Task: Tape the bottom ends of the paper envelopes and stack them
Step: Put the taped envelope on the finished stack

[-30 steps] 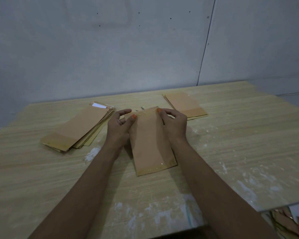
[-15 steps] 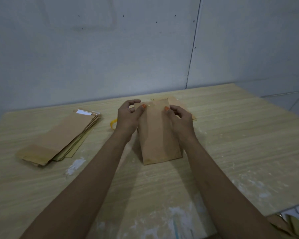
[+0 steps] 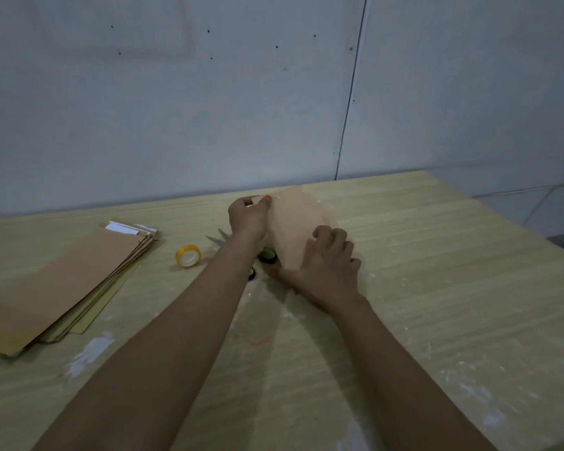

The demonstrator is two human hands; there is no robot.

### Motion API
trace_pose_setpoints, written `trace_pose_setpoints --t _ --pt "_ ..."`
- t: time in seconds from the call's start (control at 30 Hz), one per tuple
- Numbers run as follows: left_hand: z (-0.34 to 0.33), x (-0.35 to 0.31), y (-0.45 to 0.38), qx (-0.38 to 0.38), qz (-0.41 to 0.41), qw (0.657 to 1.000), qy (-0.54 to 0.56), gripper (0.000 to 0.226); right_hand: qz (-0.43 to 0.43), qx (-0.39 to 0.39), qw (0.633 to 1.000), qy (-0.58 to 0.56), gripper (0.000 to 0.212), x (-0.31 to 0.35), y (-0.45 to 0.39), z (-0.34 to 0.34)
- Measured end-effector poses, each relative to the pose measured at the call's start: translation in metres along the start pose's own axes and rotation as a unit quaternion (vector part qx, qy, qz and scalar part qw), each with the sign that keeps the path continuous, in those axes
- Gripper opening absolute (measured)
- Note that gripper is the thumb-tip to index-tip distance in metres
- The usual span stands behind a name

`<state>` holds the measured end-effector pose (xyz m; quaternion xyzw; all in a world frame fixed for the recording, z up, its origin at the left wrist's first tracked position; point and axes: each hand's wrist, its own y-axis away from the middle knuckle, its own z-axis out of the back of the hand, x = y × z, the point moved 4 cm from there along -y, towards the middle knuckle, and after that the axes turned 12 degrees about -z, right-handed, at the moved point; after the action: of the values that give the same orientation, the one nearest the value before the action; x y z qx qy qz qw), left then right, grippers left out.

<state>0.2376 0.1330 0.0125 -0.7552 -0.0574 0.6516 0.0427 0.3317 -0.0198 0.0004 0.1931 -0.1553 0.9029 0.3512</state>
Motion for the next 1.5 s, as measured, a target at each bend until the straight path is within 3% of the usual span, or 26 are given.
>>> trace_pose_setpoints --t 0.23,0.37,0.67,0.8,1.1,1.17,1.33,1.5 --pt "-0.003 -0.004 0.013 0.073 -0.01 0.997 0.011 0.031 -0.039 -0.082 0.995 -0.028 0.089 -0.008 -0.029 0.004" --pt "0.017 -0.01 0.026 0.097 -0.15 0.981 -0.079 0.016 -0.071 -0.09 0.993 -0.008 0.095 -0.01 -0.056 0.0" --pt "0.032 -0.008 0.062 0.181 -0.372 0.883 -0.221 0.015 -0.076 -0.064 0.995 0.016 0.097 -0.003 -0.078 -0.014" --pt "0.032 -0.005 0.066 0.206 -0.397 0.863 -0.234 0.015 -0.071 -0.048 0.996 0.018 0.098 -0.001 -0.081 -0.018" --pt "0.044 -0.004 0.066 0.199 -0.395 0.865 -0.237 0.017 -0.068 -0.024 0.997 0.006 0.111 -0.005 -0.082 -0.021" --pt "0.049 -0.006 0.068 0.2 -0.401 0.861 -0.241 0.017 -0.038 -0.049 0.998 -0.004 0.096 -0.003 -0.077 -0.02" --pt "0.07 -0.015 0.072 0.189 -0.435 0.844 -0.252 0.02 0.098 -0.108 0.989 -0.039 0.034 0.02 -0.045 -0.016" --pt "0.108 -0.024 0.077 0.2 -0.444 0.828 -0.279 0.027 0.286 -0.016 0.95 -0.125 0.013 0.052 -0.005 -0.024"
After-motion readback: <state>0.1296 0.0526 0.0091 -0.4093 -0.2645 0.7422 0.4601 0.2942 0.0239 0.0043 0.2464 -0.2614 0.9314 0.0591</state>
